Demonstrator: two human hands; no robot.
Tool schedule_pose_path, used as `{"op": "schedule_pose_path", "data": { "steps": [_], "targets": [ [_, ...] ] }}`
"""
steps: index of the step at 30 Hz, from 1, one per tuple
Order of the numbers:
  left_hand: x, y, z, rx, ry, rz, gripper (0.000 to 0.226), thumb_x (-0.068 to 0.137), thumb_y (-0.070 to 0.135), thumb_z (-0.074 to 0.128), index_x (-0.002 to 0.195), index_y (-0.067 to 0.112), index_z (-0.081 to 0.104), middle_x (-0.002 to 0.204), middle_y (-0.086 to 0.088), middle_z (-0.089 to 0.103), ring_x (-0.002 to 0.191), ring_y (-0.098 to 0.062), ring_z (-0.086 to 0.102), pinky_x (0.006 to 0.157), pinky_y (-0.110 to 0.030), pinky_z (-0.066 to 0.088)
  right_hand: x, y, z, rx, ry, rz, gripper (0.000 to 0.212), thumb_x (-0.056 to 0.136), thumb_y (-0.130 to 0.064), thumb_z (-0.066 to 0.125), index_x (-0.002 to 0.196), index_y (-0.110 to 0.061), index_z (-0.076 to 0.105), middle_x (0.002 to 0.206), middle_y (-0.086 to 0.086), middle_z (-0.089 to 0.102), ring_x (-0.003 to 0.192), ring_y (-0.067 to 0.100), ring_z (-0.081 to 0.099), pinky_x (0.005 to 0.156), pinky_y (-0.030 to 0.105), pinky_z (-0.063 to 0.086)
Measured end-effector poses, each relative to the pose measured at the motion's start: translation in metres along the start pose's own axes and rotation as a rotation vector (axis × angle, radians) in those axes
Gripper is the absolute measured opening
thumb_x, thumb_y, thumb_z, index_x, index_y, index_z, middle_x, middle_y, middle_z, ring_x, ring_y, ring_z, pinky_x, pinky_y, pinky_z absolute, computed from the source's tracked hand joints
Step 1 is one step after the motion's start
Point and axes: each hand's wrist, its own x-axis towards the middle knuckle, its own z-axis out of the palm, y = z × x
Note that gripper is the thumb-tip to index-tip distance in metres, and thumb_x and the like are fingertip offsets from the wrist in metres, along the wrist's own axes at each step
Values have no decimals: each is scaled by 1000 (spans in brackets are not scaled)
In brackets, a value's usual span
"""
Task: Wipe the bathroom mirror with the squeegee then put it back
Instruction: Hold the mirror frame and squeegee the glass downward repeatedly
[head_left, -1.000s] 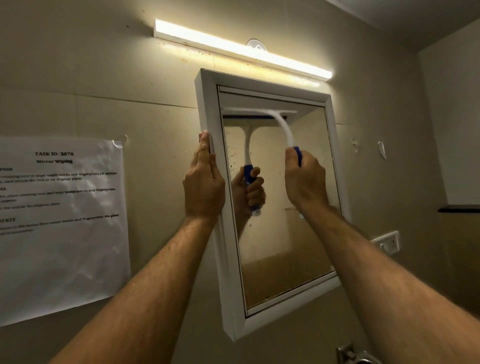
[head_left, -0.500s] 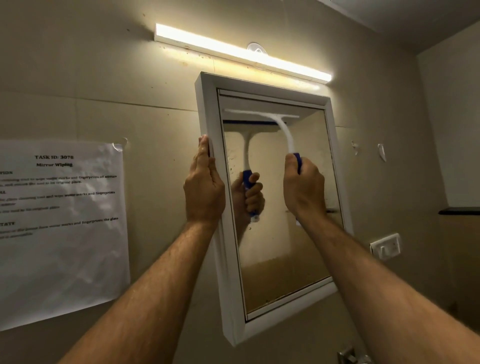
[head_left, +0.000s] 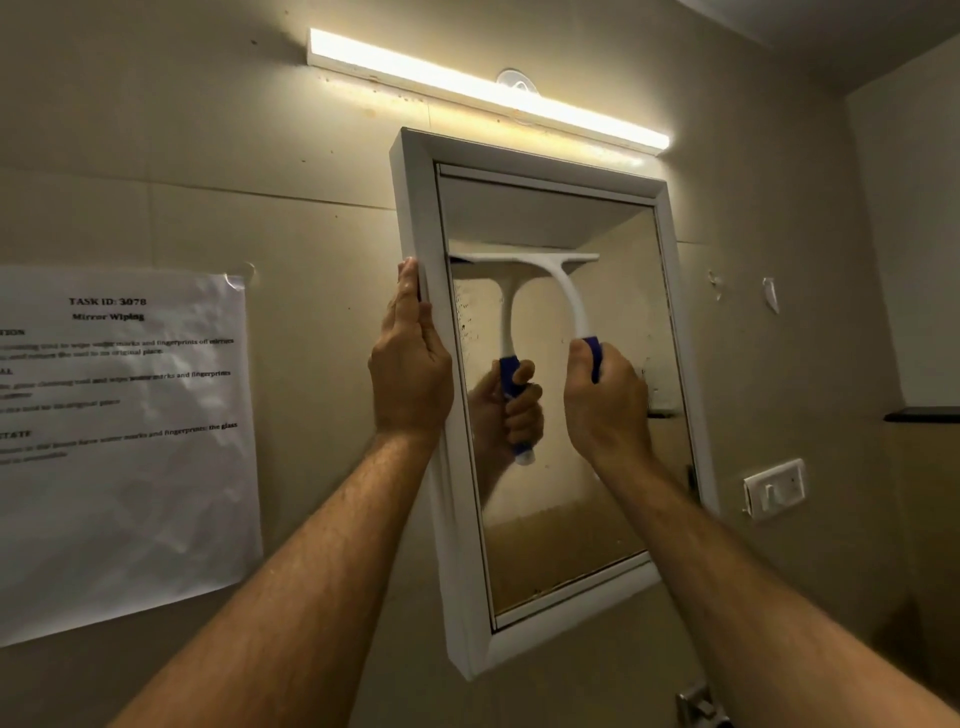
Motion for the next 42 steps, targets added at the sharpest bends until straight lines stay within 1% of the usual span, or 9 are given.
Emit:
{"op": "schedule_pose_path", "data": {
  "steps": [4, 9, 19, 25, 29, 32, 35, 38, 42],
  "targets": [
    [-2, 3, -1, 18, -3, -17, 45, 105, 16, 36, 150, 15, 31, 151, -1, 40, 127, 0, 35, 107, -22, 34, 23, -17, -5, 39, 19, -2, 34, 100, -43, 37, 89, -17, 56, 66, -4, 51, 52, 5, 46, 46, 15, 35],
    [-1, 5, -4, 26, 5, -27, 45, 105, 16, 36, 150, 15, 32, 150, -2, 41, 126, 0, 36, 107, -22, 34, 46, -36, 1, 62, -27, 28, 38, 100, -44, 36, 98, -13, 58, 71, -1, 52, 58, 10, 50, 54, 24, 39],
    [-13, 9, -3, -3, 32, -78, 44, 105, 18, 38, 149, 18, 34, 148, 2, 45, 130, -2, 42, 105, -15, 35, -21, 13, -21, -59, -80, 43, 34, 100, -44, 36, 96, -16, 56, 70, -2, 54, 58, 10, 52, 52, 19, 37],
    [-25, 8, -4, -4, 22, -110, 43, 106, 22, 36, 149, 18, 34, 148, 3, 45, 125, 4, 41, 101, -7, 34, 17, -20, -16, -1, -61, 36, 37, 101, -44, 35, 100, -13, 56, 70, -2, 52, 58, 10, 50, 52, 21, 36],
    [-34, 6, -6, -1, 19, -115, 43, 106, 22, 37, 148, 16, 37, 145, 3, 47, 117, 17, 35, 89, 11, 31, 3, -8, -10, -30, -66, 53, 36, 100, -45, 35, 96, -16, 56, 70, -2, 54, 58, 10, 51, 52, 21, 36],
    [-39, 7, -8, -24, 16, -111, 44, 105, 25, 35, 149, 19, 35, 145, 1, 49, 118, -4, 55, 96, -16, 51, -24, 13, -14, -54, -93, 56, 34, 100, -46, 35, 95, -19, 55, 71, -1, 56, 58, 10, 54, 52, 22, 38],
    [-46, 9, -7, -30, 22, -148, 46, 104, 30, 32, 149, 20, 34, 131, -3, 61, 85, -19, 68, 75, -41, 61, -31, 18, -22, -66, -104, 60, 33, 100, -46, 35, 94, -20, 55, 70, -2, 54, 58, 10, 53, 51, 19, 37],
    [-52, 10, -7, -25, 36, -150, 45, 105, 28, 33, 149, 20, 35, 128, 2, 63, 72, -7, 63, 71, -33, 62, -9, 4, -27, -21, -91, 56, 36, 100, -45, 36, 93, -17, 56, 68, -2, 53, 57, 11, 50, 51, 21, 37],
    [-58, 7, -6, -21, 37, -162, 43, 106, 23, 36, 149, 19, 36, 116, 24, 50, 69, 15, 53, 68, -2, 45, 11, -12, -21, 21, -96, 65, 37, 100, -44, 36, 100, -14, 57, 74, 2, 54, 62, 14, 52, 55, 26, 40]
  ]
}}
